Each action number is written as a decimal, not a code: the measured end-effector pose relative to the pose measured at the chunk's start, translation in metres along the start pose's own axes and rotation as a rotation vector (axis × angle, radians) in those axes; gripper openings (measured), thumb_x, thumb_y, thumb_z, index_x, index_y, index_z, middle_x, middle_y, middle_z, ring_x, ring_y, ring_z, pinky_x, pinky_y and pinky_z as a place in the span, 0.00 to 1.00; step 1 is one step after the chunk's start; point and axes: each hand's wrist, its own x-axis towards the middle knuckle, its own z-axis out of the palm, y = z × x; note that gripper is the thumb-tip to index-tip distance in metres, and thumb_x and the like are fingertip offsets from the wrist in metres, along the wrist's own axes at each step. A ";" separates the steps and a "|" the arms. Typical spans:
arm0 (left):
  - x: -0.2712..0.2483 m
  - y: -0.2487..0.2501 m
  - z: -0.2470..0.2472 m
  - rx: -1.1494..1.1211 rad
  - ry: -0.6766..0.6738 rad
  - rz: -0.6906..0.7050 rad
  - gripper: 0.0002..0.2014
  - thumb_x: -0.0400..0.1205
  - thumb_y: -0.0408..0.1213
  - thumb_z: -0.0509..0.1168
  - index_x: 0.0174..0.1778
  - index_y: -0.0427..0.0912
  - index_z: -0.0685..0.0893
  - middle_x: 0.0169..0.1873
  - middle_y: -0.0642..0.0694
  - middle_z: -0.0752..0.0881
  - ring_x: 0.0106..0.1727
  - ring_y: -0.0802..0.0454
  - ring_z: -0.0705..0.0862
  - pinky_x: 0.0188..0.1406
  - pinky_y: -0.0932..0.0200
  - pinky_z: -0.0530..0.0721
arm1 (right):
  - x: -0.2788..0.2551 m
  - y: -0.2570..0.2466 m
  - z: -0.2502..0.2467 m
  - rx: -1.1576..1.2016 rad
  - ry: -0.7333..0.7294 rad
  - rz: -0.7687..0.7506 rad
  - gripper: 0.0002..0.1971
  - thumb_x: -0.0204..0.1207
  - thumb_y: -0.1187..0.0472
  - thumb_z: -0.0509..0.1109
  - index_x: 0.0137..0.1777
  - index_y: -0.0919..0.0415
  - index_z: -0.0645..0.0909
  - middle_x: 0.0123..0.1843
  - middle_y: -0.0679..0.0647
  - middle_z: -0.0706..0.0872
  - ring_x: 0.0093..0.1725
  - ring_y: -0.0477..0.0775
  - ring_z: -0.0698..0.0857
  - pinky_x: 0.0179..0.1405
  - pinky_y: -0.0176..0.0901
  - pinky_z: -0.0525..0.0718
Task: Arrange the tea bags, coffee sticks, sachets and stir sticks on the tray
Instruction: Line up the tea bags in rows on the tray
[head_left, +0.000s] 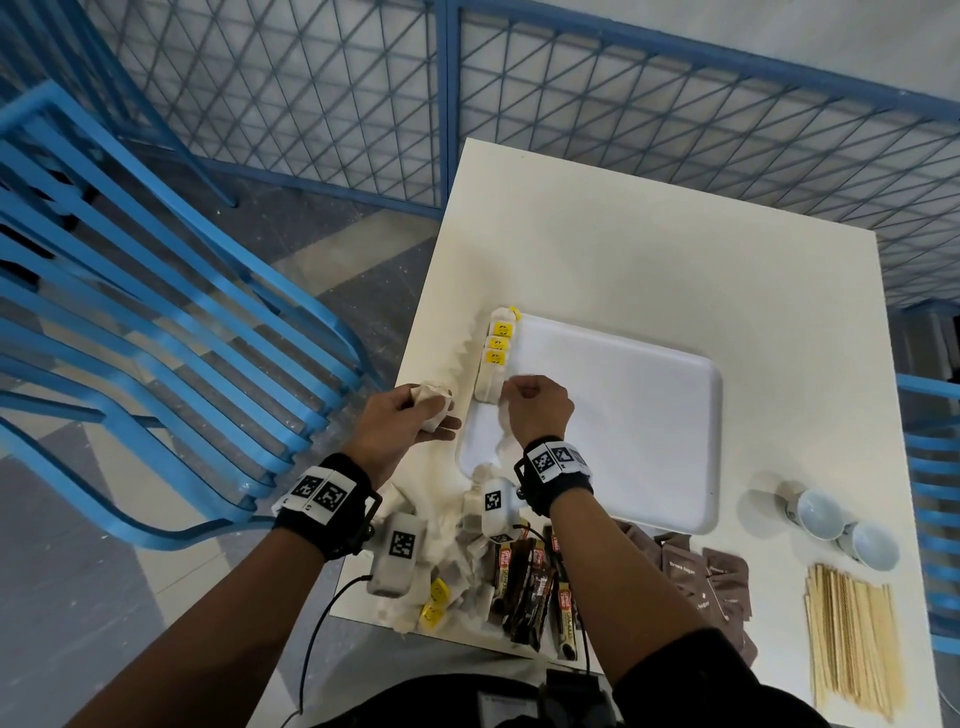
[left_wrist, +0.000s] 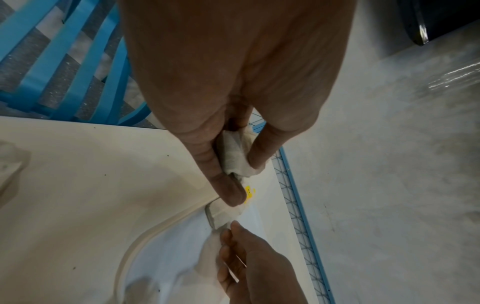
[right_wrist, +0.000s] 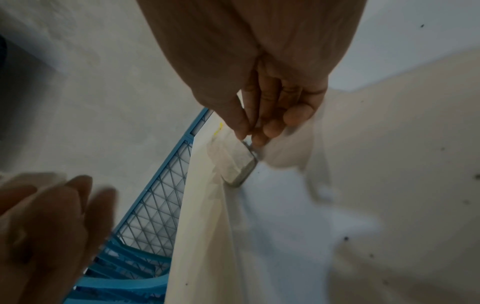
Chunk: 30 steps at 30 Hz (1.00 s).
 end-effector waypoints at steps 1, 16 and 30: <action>0.000 0.000 0.000 -0.013 -0.002 0.002 0.05 0.87 0.28 0.67 0.55 0.31 0.87 0.49 0.36 0.89 0.46 0.40 0.92 0.52 0.48 0.92 | -0.002 0.000 -0.002 0.023 0.027 -0.002 0.07 0.76 0.60 0.76 0.52 0.59 0.91 0.44 0.50 0.91 0.42 0.46 0.85 0.35 0.14 0.71; -0.005 0.017 0.011 0.062 0.022 0.095 0.14 0.84 0.37 0.72 0.55 0.27 0.85 0.41 0.37 0.88 0.33 0.45 0.83 0.27 0.56 0.78 | -0.042 -0.056 -0.021 0.092 -0.396 -0.449 0.03 0.78 0.57 0.77 0.48 0.54 0.90 0.41 0.43 0.90 0.38 0.37 0.85 0.45 0.33 0.82; -0.018 0.015 0.014 -0.106 -0.056 0.046 0.09 0.83 0.28 0.71 0.56 0.28 0.84 0.43 0.35 0.88 0.37 0.45 0.88 0.34 0.56 0.88 | -0.048 -0.053 -0.025 0.155 -0.240 -0.463 0.02 0.78 0.61 0.76 0.46 0.54 0.86 0.40 0.42 0.89 0.39 0.39 0.86 0.47 0.42 0.87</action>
